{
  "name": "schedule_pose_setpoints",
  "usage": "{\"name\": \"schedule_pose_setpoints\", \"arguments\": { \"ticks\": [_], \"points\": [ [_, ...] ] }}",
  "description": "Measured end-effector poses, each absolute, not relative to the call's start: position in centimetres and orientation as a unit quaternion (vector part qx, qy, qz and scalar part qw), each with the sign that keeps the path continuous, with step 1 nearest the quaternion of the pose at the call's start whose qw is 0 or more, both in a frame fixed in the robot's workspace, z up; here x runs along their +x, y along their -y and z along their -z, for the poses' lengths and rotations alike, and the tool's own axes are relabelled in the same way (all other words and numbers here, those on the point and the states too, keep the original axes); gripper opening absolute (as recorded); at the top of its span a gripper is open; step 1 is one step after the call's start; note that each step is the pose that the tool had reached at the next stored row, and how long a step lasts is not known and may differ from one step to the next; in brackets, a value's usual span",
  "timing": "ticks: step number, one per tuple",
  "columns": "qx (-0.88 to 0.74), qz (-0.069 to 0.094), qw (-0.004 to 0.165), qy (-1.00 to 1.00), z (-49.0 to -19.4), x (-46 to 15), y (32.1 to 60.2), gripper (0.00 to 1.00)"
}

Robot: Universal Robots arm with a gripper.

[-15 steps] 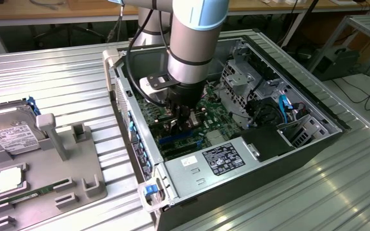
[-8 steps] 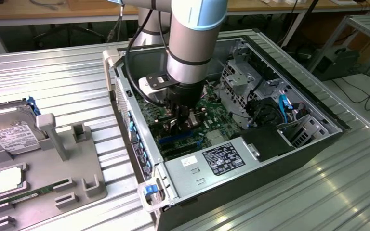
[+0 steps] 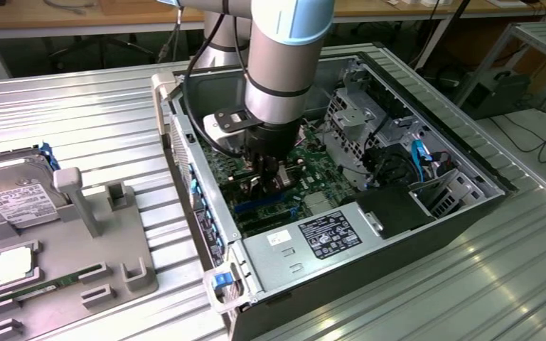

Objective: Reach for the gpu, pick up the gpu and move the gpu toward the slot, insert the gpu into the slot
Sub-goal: 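Insert the gpu into the slot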

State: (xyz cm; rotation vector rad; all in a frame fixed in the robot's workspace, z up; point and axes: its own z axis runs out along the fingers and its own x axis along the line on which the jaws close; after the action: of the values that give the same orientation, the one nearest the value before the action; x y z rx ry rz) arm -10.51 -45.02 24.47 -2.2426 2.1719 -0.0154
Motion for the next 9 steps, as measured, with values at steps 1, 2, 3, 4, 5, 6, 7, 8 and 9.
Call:
{"name": "schedule_pose_setpoints", "arguments": {
  "ticks": [1, 2, 3, 4, 5, 6, 7, 8, 9],
  "points": [
    [-0.718, 0.005, 0.01, -0.696, -24.47, -10.51, 45.02, 0.28],
    [-0.718, 0.005, 0.01, -0.696, -24.47, -10.51, 45.02, 0.28],
    [-0.718, 0.005, 0.01, -0.696, -24.47, -10.51, 45.02, 0.28],
    [-0.718, 0.005, 0.01, -0.696, -24.47, -10.51, 45.02, 0.28],
    [-0.718, 0.005, 0.01, -0.696, -24.47, -10.51, 45.02, 0.28],
    [-0.718, 0.005, 0.01, -0.696, -24.47, -10.51, 45.02, 0.28],
    [-0.718, 0.005, 0.01, -0.696, -24.47, -10.51, 45.03, 0.28],
    [-0.717, 0.005, 0.01, -0.697, -24.47, -10.51, 45.04, 0.28],
    [-0.717, 0.005, 0.01, -0.697, -24.47, -10.51, 45.05, 0.28]
  ]
}}
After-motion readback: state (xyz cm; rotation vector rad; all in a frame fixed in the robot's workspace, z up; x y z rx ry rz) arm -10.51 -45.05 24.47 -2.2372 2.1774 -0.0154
